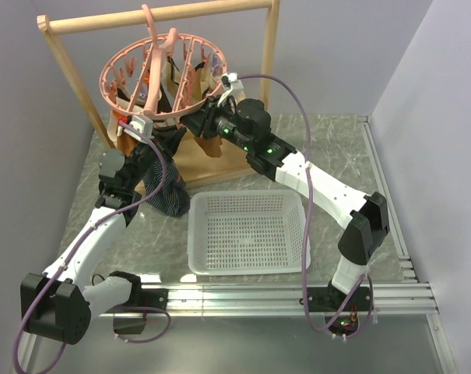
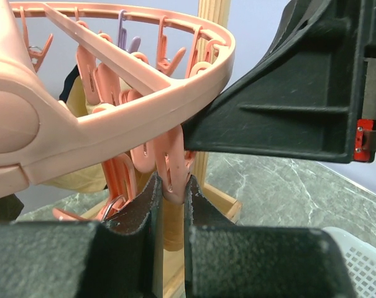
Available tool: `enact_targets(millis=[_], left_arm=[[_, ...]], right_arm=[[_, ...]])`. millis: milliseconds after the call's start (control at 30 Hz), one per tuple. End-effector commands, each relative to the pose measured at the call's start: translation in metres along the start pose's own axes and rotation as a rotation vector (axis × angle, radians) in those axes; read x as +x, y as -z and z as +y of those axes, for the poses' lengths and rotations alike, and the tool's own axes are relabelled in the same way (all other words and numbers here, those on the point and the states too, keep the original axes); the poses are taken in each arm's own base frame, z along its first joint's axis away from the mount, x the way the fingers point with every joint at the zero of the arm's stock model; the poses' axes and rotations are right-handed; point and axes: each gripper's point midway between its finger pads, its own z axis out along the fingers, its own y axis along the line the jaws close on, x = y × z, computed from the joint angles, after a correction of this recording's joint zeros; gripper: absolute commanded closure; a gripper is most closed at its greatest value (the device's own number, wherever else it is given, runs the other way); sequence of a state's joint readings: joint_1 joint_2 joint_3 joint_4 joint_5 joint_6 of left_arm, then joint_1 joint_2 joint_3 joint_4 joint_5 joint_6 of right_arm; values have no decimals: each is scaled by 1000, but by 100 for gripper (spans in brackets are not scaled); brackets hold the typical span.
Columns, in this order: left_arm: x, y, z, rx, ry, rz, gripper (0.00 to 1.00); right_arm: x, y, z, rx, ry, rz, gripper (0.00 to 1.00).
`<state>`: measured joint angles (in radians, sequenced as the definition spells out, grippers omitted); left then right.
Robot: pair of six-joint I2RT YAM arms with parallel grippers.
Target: Clip the underwear to the hanger
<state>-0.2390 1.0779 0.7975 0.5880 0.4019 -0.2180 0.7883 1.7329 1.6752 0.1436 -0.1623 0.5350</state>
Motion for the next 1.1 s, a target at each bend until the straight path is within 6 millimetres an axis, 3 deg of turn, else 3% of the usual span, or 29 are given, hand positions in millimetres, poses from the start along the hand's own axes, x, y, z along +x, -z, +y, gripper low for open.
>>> enact_targets(millis=[0,67,133,200,300,567,1067], left_arm=[[-16,-3,-16,77,-41,-21,100],[-12,-1,-17,82,-41,-8,99],[-10,0,-21,101,-38,6,87],[-11,4,-24,110,-33,13,70],[-13,11,-26,119,-27,9,58],[-22,11,-21,122,-4,-8,55],[-32,-2,-18,119,-26,-59,66]], right_arm=[[-27,-3,10,2,16,-79,76],[-28,-3,10,7,21,-80,89],[-28,-1,9,12,24,-74,99],[-27,1,11,2,35,-69,100],[-25,5,12,-21,60,-57,100],[-16,8,17,-82,97,-15,100],[-7,9,25,-120,35,26,100]])
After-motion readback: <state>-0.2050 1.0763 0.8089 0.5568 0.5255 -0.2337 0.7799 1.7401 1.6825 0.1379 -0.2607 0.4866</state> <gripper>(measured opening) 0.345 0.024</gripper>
